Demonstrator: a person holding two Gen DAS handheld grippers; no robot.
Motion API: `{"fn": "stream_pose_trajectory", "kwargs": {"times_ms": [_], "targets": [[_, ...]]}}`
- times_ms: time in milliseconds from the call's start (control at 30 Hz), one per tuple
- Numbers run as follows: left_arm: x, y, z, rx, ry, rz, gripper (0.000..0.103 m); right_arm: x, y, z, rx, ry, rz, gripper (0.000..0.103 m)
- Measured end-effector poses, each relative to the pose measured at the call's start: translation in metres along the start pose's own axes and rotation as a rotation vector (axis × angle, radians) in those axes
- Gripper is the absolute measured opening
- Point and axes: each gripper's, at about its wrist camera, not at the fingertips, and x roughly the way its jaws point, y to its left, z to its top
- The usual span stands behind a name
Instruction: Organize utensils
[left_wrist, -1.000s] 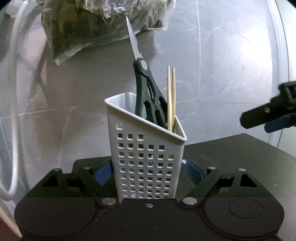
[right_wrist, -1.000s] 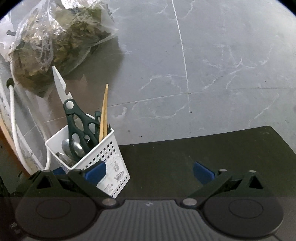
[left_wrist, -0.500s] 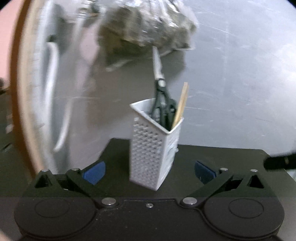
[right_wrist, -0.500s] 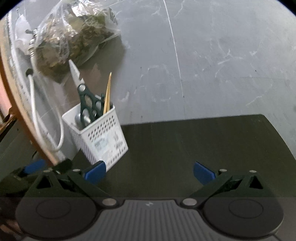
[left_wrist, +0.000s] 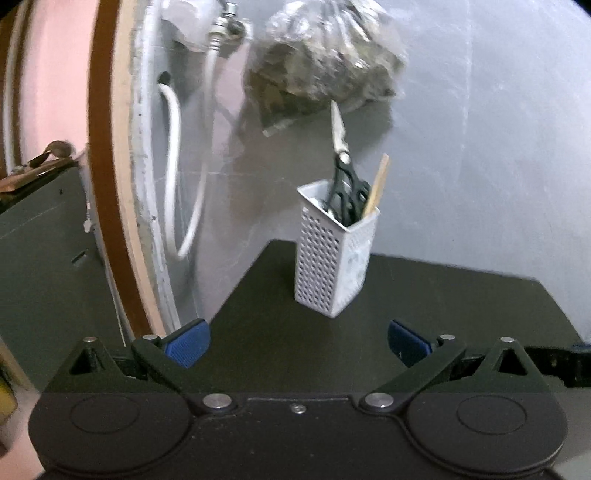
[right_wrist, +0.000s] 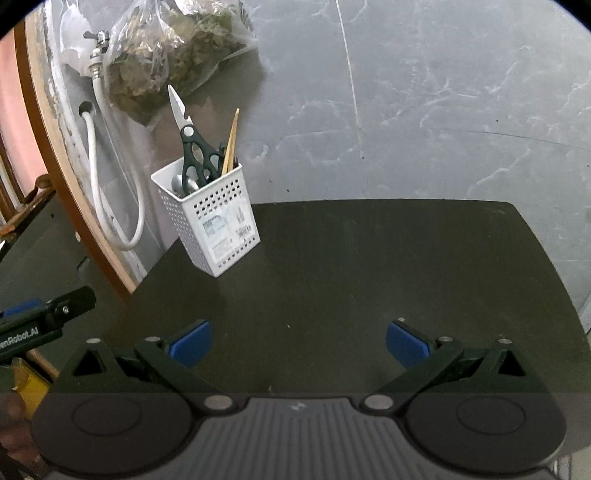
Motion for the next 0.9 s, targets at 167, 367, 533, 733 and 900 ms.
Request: {"fn": "stream_pose_trajectory", "kwargs": {"times_ms": [167, 367, 533, 733, 900], "targets": [[-0.001, -0.007, -0.004, 0.015, 0.040, -0.003, 0.102, -0.006, -0.005, -0.007, 0.017, 0.020, -0.041, 0.103], [0.005, -0.009, -0.007, 0.017, 0.069, -0.015, 0.102, -0.008, -0.007, -0.012, 0.033, 0.028, -0.070, 0.103], [0.009, -0.009, -0.006, 0.034, 0.076, -0.018, 0.102, -0.007, -0.005, -0.011, 0.040, 0.031, -0.080, 0.103], [0.012, -0.010, -0.006, 0.061, 0.068, -0.023, 0.102, -0.004, -0.003, -0.009, 0.045, 0.033, -0.084, 0.103], [0.014, -0.008, -0.005, 0.066, 0.072, -0.028, 0.102, -0.003, -0.001, -0.009, 0.045, 0.036, -0.085, 0.103]]}}
